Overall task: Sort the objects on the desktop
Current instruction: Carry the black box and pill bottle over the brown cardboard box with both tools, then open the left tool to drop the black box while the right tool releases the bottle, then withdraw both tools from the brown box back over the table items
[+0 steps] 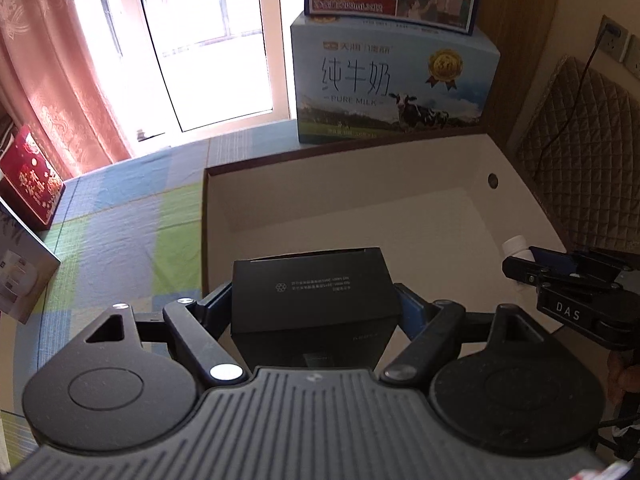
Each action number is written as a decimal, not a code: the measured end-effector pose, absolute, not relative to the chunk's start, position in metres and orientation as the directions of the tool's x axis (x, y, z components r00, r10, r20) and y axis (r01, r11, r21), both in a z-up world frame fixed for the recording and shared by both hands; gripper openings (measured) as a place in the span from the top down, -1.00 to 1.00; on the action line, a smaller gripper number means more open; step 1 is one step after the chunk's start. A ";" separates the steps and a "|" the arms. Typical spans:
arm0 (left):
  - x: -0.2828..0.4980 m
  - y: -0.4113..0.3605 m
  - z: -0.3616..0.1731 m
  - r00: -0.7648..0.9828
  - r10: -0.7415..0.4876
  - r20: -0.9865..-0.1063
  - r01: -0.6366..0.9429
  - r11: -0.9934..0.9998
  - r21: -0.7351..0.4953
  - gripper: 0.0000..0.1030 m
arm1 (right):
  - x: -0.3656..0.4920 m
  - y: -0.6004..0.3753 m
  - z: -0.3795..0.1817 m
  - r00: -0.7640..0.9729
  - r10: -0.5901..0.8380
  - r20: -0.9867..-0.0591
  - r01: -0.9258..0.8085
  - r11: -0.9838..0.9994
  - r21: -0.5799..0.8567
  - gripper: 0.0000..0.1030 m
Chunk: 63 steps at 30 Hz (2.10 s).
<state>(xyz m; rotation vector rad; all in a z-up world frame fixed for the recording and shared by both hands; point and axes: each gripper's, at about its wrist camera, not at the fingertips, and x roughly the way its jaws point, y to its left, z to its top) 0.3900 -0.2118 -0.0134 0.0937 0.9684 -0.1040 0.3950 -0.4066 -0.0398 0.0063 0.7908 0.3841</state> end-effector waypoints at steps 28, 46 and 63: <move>0.442 -0.222 -0.049 0.510 0.092 -0.855 0.062 0.988 0.143 -0.68 | 0.423 -0.395 -0.059 0.620 0.313 -0.719 -0.415 0.909 0.038 0.51; 0.393 -0.215 -0.034 0.526 0.090 -0.846 0.054 0.989 0.139 -0.76 | 0.396 -0.403 -0.035 0.638 0.386 -0.667 -0.457 0.886 0.075 -0.73; 0.344 -0.223 -0.018 0.547 0.062 -0.835 0.040 0.994 0.100 -0.86 | 0.352 -0.414 -0.004 0.631 0.408 -0.660 -0.446 0.887 0.122 -0.96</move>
